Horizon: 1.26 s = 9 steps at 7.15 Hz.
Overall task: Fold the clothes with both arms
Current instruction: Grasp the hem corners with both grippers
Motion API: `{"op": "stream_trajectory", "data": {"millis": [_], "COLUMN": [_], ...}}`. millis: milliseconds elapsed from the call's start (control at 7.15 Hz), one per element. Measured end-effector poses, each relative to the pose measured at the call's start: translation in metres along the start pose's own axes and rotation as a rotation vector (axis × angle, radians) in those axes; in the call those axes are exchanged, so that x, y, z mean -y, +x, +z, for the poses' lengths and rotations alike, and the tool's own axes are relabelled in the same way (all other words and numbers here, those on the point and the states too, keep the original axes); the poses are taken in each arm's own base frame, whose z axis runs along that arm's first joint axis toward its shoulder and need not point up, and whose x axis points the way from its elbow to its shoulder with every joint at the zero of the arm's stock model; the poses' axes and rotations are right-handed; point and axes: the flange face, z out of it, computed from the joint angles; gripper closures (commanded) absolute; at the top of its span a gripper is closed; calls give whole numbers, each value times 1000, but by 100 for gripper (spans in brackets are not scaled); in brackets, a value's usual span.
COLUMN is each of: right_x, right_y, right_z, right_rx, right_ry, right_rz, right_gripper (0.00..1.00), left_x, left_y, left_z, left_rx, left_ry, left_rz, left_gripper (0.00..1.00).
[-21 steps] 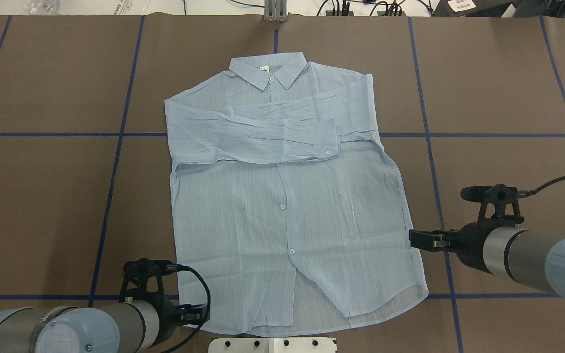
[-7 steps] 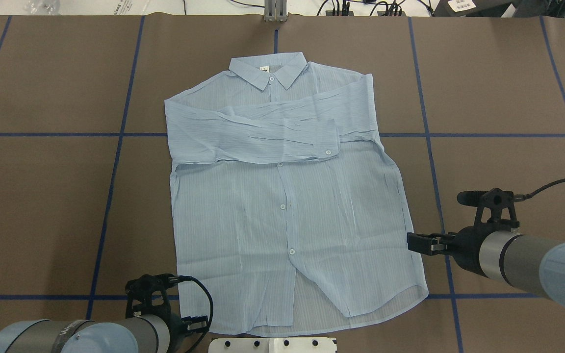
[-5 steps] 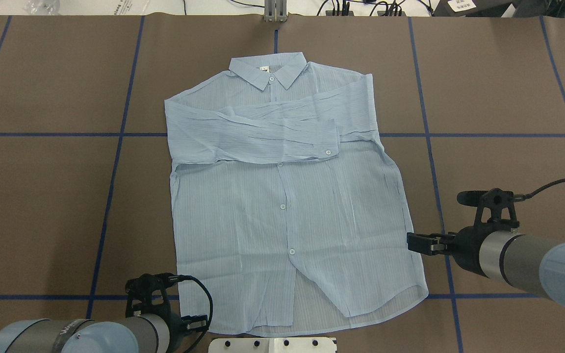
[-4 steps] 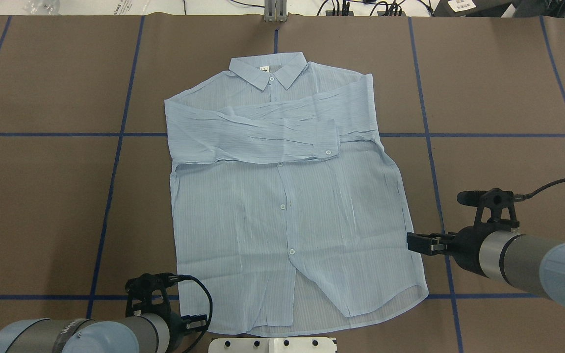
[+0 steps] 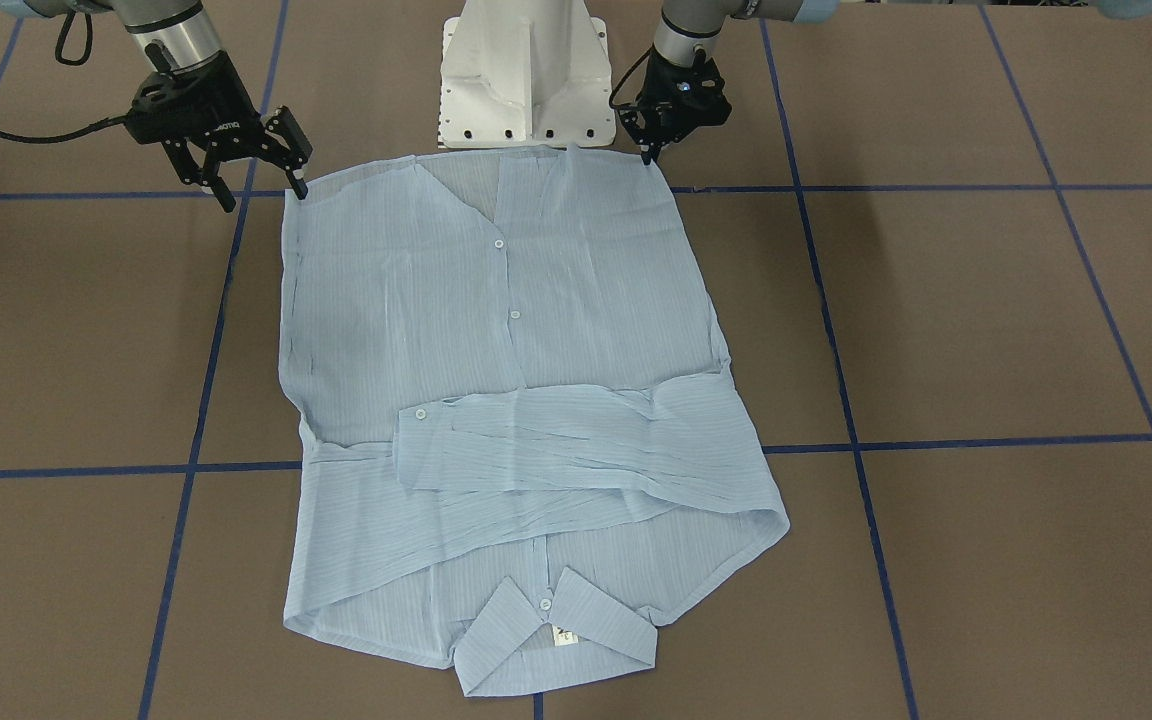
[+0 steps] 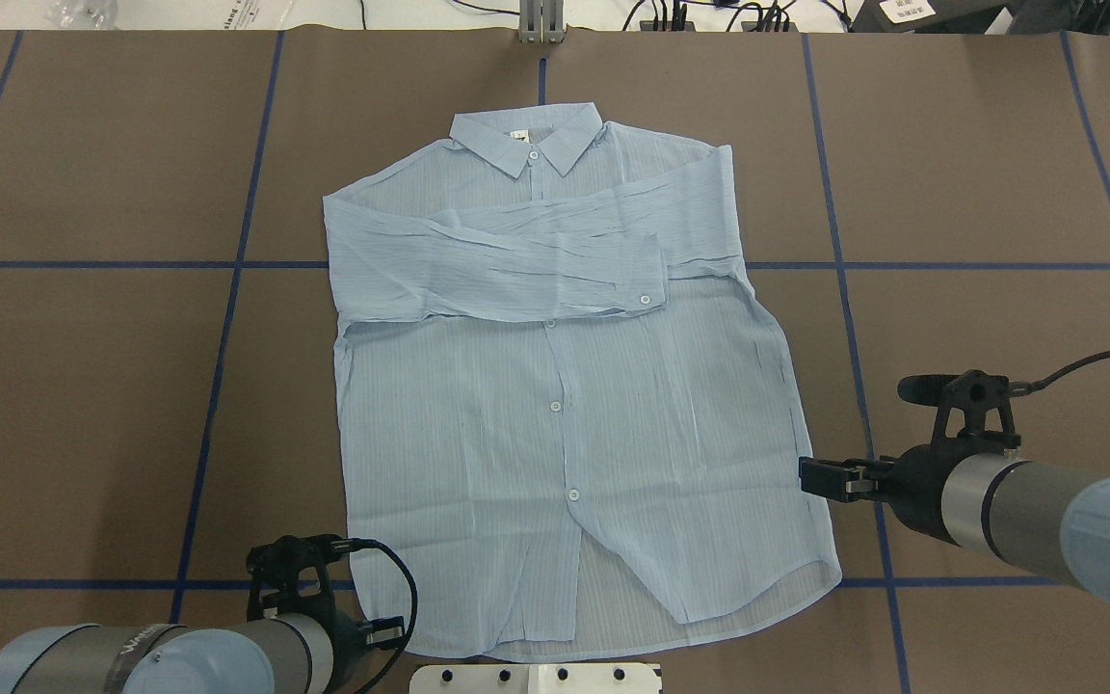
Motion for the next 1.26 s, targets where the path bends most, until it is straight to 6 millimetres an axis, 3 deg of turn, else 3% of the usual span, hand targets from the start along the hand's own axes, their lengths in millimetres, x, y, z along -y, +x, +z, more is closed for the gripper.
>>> {"op": "stream_trajectory", "data": {"millis": [420,560,699,839,1259], "right_x": [-14,-31,-48,-63,-99], "right_y": [8,13,17,20,24], "right_z": [6,10,13,15,30], "right_rx": [-31,-53,-70,-83,-103], "right_ry": [7,31,44,51,77], "right_rz": [59,98,114,119,126], "right_gripper": [2,8,25,34,43], "left_x": [1,0,0,0,2], "left_y": [3,4,5,5,6], "left_z": [-6,-7,-7,-8,-9], "left_rx": [-14,-18,-20,-22,-27], "left_ry": [-1,-1,-1,0,13], "left_rz": [-1,-2,-2,-2,-2], "left_gripper": [100,100,100,100,100]}}
